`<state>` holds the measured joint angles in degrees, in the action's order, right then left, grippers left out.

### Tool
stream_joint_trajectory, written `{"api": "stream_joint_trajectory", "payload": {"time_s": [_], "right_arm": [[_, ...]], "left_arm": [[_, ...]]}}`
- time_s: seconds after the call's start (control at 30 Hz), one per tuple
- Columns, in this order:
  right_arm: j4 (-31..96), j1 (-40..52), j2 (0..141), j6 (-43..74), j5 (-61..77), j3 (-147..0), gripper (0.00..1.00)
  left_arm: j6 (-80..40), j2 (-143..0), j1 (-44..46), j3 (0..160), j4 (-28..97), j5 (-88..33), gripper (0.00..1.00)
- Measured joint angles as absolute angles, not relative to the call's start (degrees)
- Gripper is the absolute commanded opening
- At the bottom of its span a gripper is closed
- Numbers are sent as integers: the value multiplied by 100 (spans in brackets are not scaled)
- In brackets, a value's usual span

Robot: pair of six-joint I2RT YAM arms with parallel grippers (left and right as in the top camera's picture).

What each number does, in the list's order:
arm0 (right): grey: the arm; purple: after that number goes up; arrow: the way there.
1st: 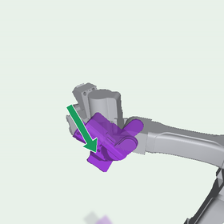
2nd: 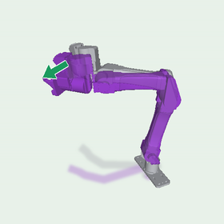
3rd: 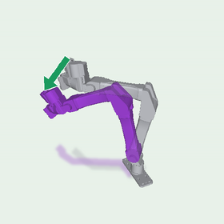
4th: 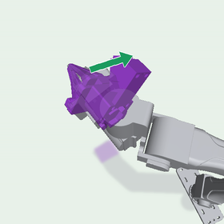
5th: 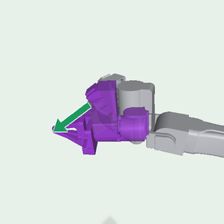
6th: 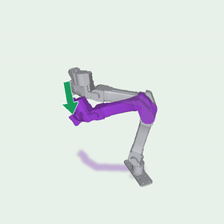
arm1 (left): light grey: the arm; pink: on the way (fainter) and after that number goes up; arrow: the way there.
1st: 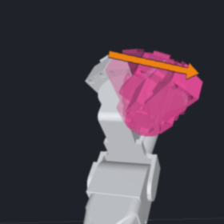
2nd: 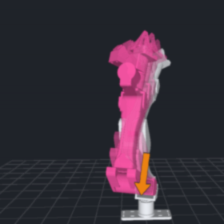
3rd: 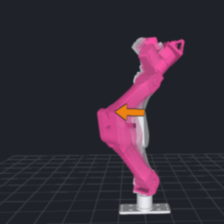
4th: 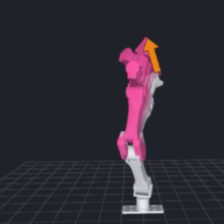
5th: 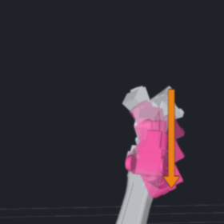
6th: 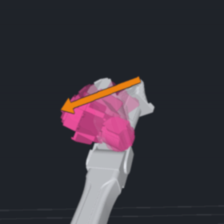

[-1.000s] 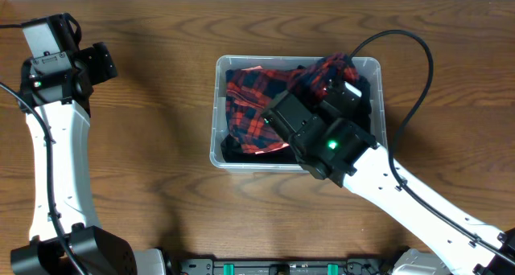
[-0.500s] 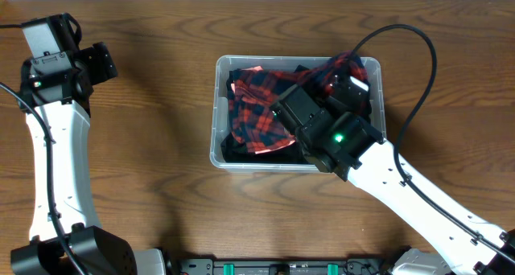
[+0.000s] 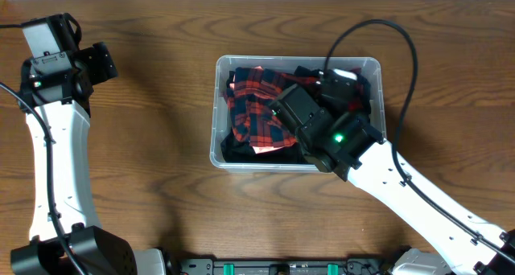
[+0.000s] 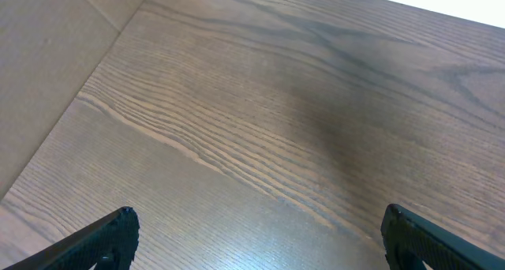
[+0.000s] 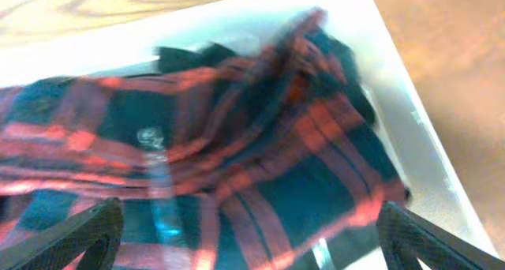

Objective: Pack container
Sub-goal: 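Press and spread the plaid shirt flat with the right gripper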

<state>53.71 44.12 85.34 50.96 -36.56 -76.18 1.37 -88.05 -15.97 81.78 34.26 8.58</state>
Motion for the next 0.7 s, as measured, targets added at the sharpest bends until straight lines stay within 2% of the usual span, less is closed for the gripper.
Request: {"api": "stream_joint_trajectory", "payload": {"time_s": [0.1,0.13,0.2,0.5,0.7], "right_arm": [[4753,4412,8534,3870,-3299,-7623,48],[4521,4412,8534,3457,-3100,-7623,30],[4244,4412,8534,2906,-2805,-7623,1],[3544,4412,8646,1861,-2064,-7625,1],[3489,4412,9404,1616,-1232,-7638,1]], "left_arm": [[137,-8803,-1597,8178,3422,858,98],[137,-8803,-1597,8178,3424,858,98],[137,-8805,-1597,8178,3422,858,98],[137,-8803,-1597,8178,3422,858,98],[137,-8805,-1597,8178,3424,858,98]]}}
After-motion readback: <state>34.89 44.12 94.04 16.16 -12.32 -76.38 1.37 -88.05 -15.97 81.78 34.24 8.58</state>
